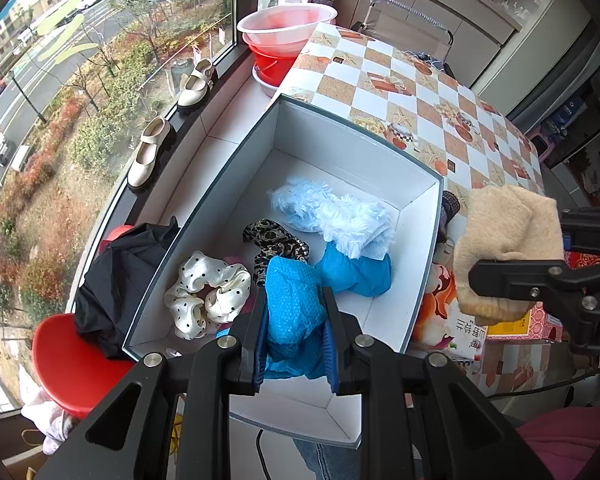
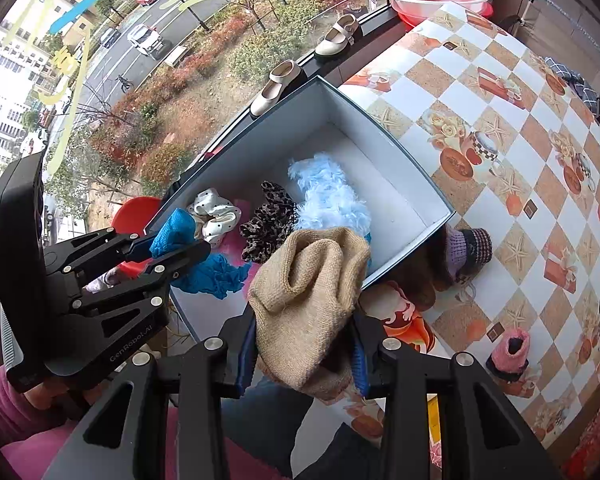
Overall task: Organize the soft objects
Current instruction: 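Carry the blue knit item and beige hat over the white box with both tools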
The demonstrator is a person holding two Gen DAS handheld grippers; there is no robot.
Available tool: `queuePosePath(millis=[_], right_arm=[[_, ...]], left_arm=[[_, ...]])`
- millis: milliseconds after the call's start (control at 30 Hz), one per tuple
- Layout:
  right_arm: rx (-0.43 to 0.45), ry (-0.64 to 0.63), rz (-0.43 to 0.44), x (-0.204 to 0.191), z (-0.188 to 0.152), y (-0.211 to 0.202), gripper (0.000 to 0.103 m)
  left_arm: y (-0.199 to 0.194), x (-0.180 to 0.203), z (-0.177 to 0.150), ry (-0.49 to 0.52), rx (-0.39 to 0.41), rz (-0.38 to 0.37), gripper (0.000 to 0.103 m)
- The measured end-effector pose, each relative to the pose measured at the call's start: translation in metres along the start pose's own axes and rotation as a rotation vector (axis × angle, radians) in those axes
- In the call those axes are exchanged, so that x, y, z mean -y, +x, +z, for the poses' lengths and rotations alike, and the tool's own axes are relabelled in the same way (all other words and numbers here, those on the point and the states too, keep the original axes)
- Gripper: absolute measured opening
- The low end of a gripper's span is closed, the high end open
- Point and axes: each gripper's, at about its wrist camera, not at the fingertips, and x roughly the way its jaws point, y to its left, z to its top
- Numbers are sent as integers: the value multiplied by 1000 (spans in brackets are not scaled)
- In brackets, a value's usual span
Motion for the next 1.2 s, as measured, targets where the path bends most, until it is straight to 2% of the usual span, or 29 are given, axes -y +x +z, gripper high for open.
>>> queuePosePath(millis=[1200], right_arm=[[-46, -45, -4, -8, 32, 27, 40]], left_arm=[[25, 0, 3, -1, -70, -9, 25]])
